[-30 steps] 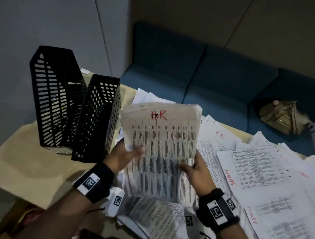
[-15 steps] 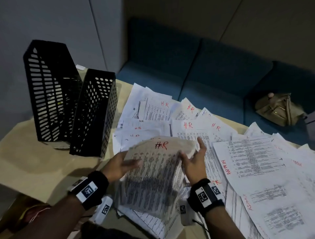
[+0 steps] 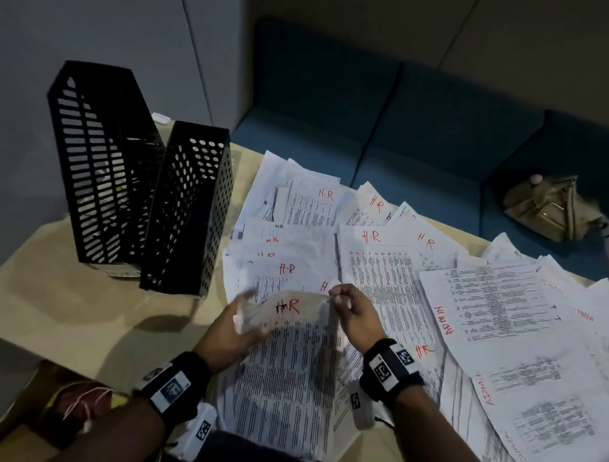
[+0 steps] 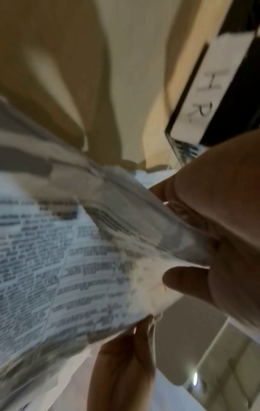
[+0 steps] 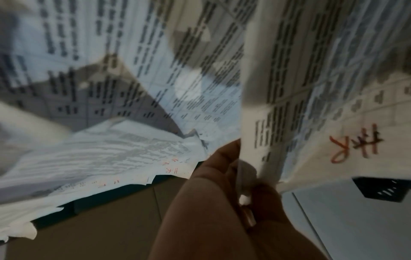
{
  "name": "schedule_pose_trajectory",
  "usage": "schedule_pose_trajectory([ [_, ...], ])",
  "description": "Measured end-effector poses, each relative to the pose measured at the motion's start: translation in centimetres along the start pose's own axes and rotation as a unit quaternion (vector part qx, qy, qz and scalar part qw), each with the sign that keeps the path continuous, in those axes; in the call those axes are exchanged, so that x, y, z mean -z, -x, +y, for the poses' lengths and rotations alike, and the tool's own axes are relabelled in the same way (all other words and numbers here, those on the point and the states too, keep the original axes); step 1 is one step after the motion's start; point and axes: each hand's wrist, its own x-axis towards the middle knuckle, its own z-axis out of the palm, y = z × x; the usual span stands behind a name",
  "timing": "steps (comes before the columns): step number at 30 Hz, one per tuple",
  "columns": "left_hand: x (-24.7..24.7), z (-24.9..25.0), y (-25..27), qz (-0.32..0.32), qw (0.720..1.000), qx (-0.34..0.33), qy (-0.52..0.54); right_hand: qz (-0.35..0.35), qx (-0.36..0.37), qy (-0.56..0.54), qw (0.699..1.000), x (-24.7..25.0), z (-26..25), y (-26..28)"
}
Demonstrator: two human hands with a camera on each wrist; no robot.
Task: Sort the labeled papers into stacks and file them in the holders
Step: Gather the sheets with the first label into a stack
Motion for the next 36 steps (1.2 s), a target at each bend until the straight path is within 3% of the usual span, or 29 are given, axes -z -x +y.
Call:
schedule_pose_trajectory([
  [3,1.0,-1.0,0.2,0.025,1.000,0.014,0.005,0.006,-0.013,-0.031,0.999,1.1,-0.3,0.6],
  [5,1.7,-0.5,0.3,-0.003,0.999,-0.013,-0.037,0.034,-0.035,-0.036,0.998,1.6,-0.3,0.5],
  [7,2.2,-0.1,0.3,-0.037,0.995,-0.027,-0.091,0.054,-0.032,0.099,0.993,2.0,0.5,-0.7],
  [8,2.4,-0.1,0.2,-0.050,0.993,-0.032,-0.105,0.034,-0.029,0.212,0.976,2.0,1.1,-1.4],
  [10,2.5,-0.1,-0.2,-0.057,0.991,-0.036,-0.115,-0.021,-0.003,0.418,0.908,1.6,2.3,-2.4],
  [11,2.4,0.0,-0.4,-0.049,0.991,-0.020,-0.120,-0.027,0.012,0.467,0.884,1.3,2.9,-2.9],
  [12,2.3,0.0,-0.6,-0.036,0.993,-0.001,-0.115,-0.021,0.021,0.482,0.875,1.0,3.2,-3.3],
  [15,2.1,-0.1,-1.3,0.015,0.990,0.039,-0.136,-0.021,0.021,0.458,0.889,0.3,2.8,-4.3],
  [19,2.4,-0.5,-2.0,0.011,0.985,0.049,-0.163,-0.073,0.099,0.506,0.854,0.1,1.8,-5.3],
  [21,2.7,-0.7,-2.3,0.015,0.984,0.053,-0.172,-0.077,0.085,0.522,0.845,0.0,1.6,-6.1],
  [26,3.1,-0.8,-2.7,0.030,0.979,0.066,-0.190,-0.090,-0.005,0.523,0.848,-1.0,0.1,-7.0],
  [29,3.4,-1.0,-2.8,0.031,0.976,0.066,-0.203,-0.093,0.020,0.533,0.841,-1.2,-2.0,-6.7],
  [30,3.7,-1.1,-2.8,0.031,0.976,0.062,-0.208,-0.081,0.046,0.517,0.851,-1.0,-3.0,-6.3],
  [33,4.6,-0.7,-2.0,0.042,0.974,0.051,-0.215,-0.014,0.089,0.374,0.923,-0.3,-6.6,-5.0],
  [36,5.1,-0.6,-1.5,0.058,0.974,0.050,-0.211,0.066,0.126,0.279,0.950,0.8,-11.5,-3.2],
])
